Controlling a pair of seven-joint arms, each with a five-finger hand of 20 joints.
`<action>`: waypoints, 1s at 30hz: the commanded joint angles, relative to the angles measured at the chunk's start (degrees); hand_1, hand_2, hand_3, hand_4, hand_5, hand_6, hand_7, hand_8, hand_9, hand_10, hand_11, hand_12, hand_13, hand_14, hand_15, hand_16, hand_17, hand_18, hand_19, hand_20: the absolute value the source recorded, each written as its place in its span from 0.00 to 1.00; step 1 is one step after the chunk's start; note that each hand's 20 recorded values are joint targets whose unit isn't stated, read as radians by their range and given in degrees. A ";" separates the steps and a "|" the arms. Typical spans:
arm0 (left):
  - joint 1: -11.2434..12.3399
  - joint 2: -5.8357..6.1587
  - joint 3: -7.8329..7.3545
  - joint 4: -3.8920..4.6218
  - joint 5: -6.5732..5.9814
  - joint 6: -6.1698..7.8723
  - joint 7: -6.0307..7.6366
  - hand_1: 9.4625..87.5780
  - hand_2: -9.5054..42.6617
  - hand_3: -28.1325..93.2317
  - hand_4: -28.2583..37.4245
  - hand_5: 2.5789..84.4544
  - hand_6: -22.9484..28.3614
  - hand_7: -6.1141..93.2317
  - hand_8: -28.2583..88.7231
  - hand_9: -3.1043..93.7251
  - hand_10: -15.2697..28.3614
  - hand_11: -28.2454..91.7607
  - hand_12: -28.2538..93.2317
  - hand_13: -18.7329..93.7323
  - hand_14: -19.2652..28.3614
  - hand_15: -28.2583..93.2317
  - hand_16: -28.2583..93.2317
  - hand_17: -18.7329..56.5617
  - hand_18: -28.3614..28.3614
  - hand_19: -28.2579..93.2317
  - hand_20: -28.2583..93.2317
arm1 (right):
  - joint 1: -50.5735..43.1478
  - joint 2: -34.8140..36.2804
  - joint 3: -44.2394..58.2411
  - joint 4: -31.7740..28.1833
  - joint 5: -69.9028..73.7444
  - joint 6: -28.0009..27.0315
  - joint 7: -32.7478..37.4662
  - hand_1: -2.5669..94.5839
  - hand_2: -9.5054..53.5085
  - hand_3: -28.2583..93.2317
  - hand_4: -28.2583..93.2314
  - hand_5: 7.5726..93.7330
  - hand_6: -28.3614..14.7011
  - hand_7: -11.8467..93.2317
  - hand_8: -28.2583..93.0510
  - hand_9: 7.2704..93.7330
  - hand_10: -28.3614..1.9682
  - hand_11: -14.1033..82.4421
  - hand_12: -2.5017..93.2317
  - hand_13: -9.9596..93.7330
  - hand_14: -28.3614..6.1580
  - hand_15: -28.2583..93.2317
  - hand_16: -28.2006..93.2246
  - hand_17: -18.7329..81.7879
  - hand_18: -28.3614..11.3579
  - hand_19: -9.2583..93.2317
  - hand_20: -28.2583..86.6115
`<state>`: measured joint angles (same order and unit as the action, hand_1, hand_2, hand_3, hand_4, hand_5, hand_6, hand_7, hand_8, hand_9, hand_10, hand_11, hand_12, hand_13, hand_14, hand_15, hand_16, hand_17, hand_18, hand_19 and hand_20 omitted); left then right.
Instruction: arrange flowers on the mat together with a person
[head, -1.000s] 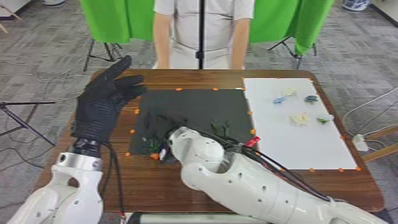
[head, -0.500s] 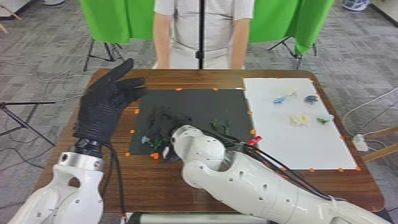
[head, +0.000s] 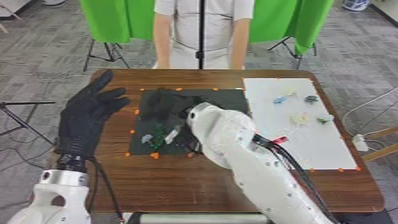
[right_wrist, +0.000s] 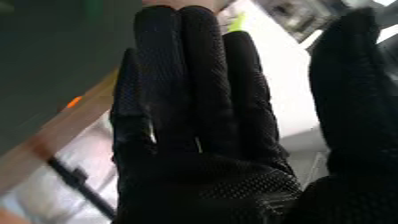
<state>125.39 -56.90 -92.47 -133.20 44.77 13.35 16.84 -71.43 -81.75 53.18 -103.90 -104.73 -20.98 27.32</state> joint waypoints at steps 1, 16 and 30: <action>2.78 -2.69 -1.17 -0.79 -0.47 -0.81 -0.12 0.18 0.31 0.86 0.08 0.44 0.62 0.14 0.18 0.46 0.83 0.46 0.34 0.44 0.98 0.70 0.17 0.20 0.94 0.69 0.43 | -16.21 6.63 16.29 -11.83 24.18 7.89 0.14 0.37 0.02 0.76 0.00 0.56 0.66 0.28 0.11 0.66 0.48 0.44 0.19 0.62 0.44 0.68 0.33 0.30 0.25 0.66 0.41; 6.04 -6.53 -2.51 0.32 -0.22 -2.94 -3.76 0.17 0.31 0.86 0.07 0.44 0.62 0.14 0.18 0.44 0.83 0.45 0.34 0.42 0.96 0.67 0.17 0.16 0.92 0.66 0.40 | -41.72 8.72 38.96 -23.03 49.14 17.39 -10.85 0.25 0.18 0.79 0.01 0.46 0.61 0.25 0.12 0.54 0.36 0.38 0.18 0.50 0.30 0.62 0.31 0.25 0.21 0.57 0.41; 5.79 -6.87 -0.34 1.37 0.73 -0.91 -3.35 0.16 0.31 0.87 0.06 0.45 0.61 0.13 0.18 0.44 0.81 0.44 0.34 0.41 0.96 0.66 0.18 0.17 0.93 0.68 0.39 | -47.44 8.01 41.31 -24.56 51.10 21.75 -15.09 0.22 0.23 0.81 0.00 0.44 0.64 0.24 0.13 0.53 0.37 0.35 0.18 0.49 0.29 0.56 0.33 0.24 0.20 0.53 0.41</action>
<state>131.40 -63.86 -95.04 -133.03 44.74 10.85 13.26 -119.53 -73.46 94.66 -129.28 -53.77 0.72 13.47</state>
